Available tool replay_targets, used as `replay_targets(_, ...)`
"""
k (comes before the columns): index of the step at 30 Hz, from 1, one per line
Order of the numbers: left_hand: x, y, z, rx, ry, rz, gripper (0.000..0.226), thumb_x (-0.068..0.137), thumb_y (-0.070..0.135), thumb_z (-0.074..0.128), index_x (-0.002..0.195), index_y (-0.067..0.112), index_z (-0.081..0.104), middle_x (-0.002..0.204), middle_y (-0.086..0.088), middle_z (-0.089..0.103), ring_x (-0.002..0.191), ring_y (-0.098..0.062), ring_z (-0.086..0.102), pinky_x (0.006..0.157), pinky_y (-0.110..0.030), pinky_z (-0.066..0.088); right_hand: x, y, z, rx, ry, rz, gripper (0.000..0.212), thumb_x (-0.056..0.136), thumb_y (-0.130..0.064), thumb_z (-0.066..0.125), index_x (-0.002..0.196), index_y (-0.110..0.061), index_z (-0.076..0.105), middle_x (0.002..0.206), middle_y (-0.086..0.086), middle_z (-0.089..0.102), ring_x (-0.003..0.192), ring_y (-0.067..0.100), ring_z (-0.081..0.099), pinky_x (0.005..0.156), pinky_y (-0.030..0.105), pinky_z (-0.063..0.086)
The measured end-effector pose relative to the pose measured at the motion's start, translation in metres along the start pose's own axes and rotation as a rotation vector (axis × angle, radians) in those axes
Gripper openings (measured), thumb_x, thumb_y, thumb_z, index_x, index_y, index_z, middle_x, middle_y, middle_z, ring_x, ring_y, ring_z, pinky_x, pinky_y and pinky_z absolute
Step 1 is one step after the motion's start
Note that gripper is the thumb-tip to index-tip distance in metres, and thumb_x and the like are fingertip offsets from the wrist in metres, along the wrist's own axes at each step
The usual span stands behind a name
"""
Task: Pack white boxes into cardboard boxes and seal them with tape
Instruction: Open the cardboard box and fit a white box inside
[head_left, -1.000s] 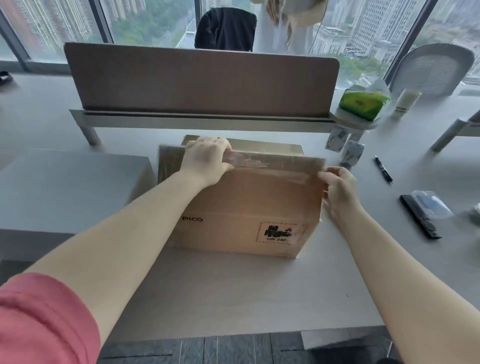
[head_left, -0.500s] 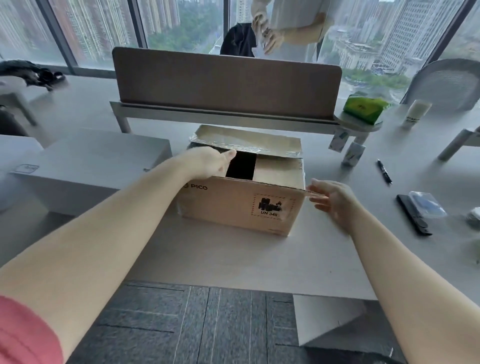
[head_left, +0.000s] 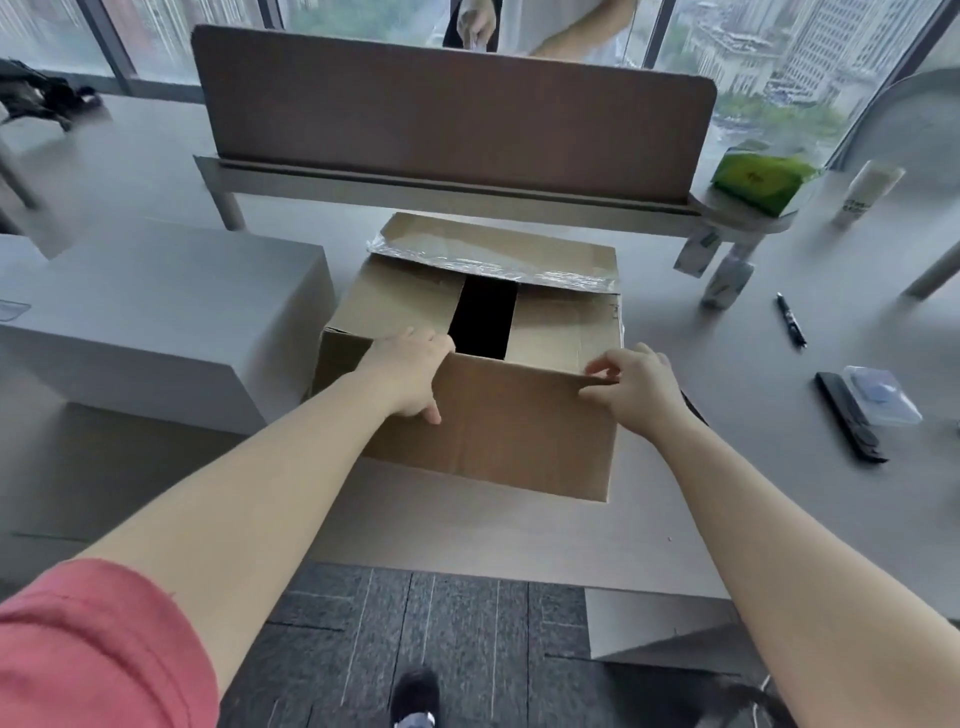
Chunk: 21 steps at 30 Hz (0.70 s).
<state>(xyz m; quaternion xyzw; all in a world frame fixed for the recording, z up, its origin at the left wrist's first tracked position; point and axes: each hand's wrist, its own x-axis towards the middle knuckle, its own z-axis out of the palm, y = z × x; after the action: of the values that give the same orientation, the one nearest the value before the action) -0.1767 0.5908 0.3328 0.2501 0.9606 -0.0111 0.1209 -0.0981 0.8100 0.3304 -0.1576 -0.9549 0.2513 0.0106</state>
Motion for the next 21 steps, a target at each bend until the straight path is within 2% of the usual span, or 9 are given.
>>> replay_targets(3,0.012,-0.005,0.002,-0.159,0.082,0.003,0.049,0.073,0.032,0.075,0.112,0.015,0.052,0.119,-0.003,0.055,0.116,-0.023,0.046,0.091,-0.034,0.039,0.009,0.002,-0.001,0.037,-0.041,0.030,0.006,0.078,-0.021,0.069,0.084,-0.020,0.068,0.075,-0.007,0.048,0.102,0.025,0.050,0.088,0.033,0.039)
replay_targets(5,0.019,-0.007,0.002,-0.202,0.085,0.015,0.033,0.075,0.030,0.074,0.095,0.015,0.052,0.104,-0.001,0.056,0.109,-0.023,0.049,0.081,-0.032,0.039,0.016,0.004,-0.002,0.107,-0.053,0.077,0.017,0.080,-0.025,0.066,0.064,-0.021,0.059,0.065,-0.008,0.050,0.084,0.021,0.052,0.081,0.034,0.041)
replay_targets(8,0.025,-0.006,0.004,-0.209,0.052,0.073,0.039,0.076,0.026,0.073,0.067,0.020,0.035,0.079,0.007,0.044,0.096,-0.023,0.050,0.068,-0.027,0.032,0.028,0.001,-0.004,0.239,0.032,0.155,0.023,0.085,-0.024,0.057,0.067,-0.012,0.062,0.060,0.000,0.055,0.073,0.021,0.052,0.072,0.030,0.039)
replay_targets(10,0.031,-0.009,0.004,-0.240,-0.002,0.106,0.047,0.075,0.023,0.075,0.062,0.023,0.030,0.071,0.010,0.038,0.085,-0.021,0.046,0.061,-0.027,0.029,0.039,0.000,-0.005,0.282,0.124,0.199,0.018,0.087,-0.018,0.054,0.074,-0.008,0.062,0.065,0.003,0.056,0.077,0.021,0.052,0.070,0.027,0.037)
replay_targets(15,0.042,-0.026,-0.017,-0.513,-0.298,0.099,0.023,0.077,0.032,0.072,0.074,0.024,0.051,0.087,0.003,0.055,0.080,-0.015,0.052,0.066,-0.023,0.040,0.075,-0.002,-0.009,0.337,0.227,0.305,0.024,0.089,-0.018,0.053,0.101,0.001,0.062,0.093,0.007,0.056,0.090,0.021,0.050,0.073,0.025,0.032)
replay_targets(17,0.050,-0.031,-0.027,-0.780,-0.314,0.038,0.016,0.085,0.031,0.064,0.087,0.017,0.056,0.085,0.000,0.058,0.076,-0.014,0.054,0.069,-0.022,0.043,0.090,-0.006,-0.009,0.339,0.222,0.333,0.029,0.090,-0.020,0.051,0.092,0.007,0.062,0.080,0.012,0.054,0.082,0.025,0.047,0.061,0.030,0.029)
replay_targets(18,0.057,-0.034,-0.031,-0.931,-0.282,-0.009,0.015,0.089,0.029,0.059,0.090,0.014,0.056,0.084,-0.001,0.057,0.073,-0.014,0.053,0.068,-0.021,0.044,0.096,-0.008,-0.009,0.325,0.215,0.344,0.021,0.090,-0.019,0.050,0.078,-0.003,0.056,0.070,0.012,0.046,0.076,0.024,0.042,0.057,0.034,0.026)
replay_targets(19,0.064,-0.037,-0.035,-1.082,-0.236,-0.069,0.015,0.091,0.027,0.056,0.093,0.012,0.055,0.084,-0.004,0.056,0.071,-0.014,0.052,0.066,-0.020,0.044,0.101,-0.010,-0.009,0.309,0.221,0.362,0.028,0.090,-0.019,0.049,0.071,0.000,0.041,0.065,0.011,0.038,0.072,0.024,0.036,0.054,0.035,0.023)
replay_targets(21,0.077,-0.040,-0.040,-1.341,-0.163,-0.198,0.022,0.094,0.025,0.051,0.107,0.008,0.053,0.093,-0.008,0.054,0.073,-0.015,0.052,0.065,-0.020,0.044,0.110,-0.013,-0.007,0.346,0.240,0.401,0.033,0.090,-0.018,0.049,0.062,-0.002,0.039,0.061,0.010,0.030,0.064,0.023,0.029,0.054,0.035,0.021)
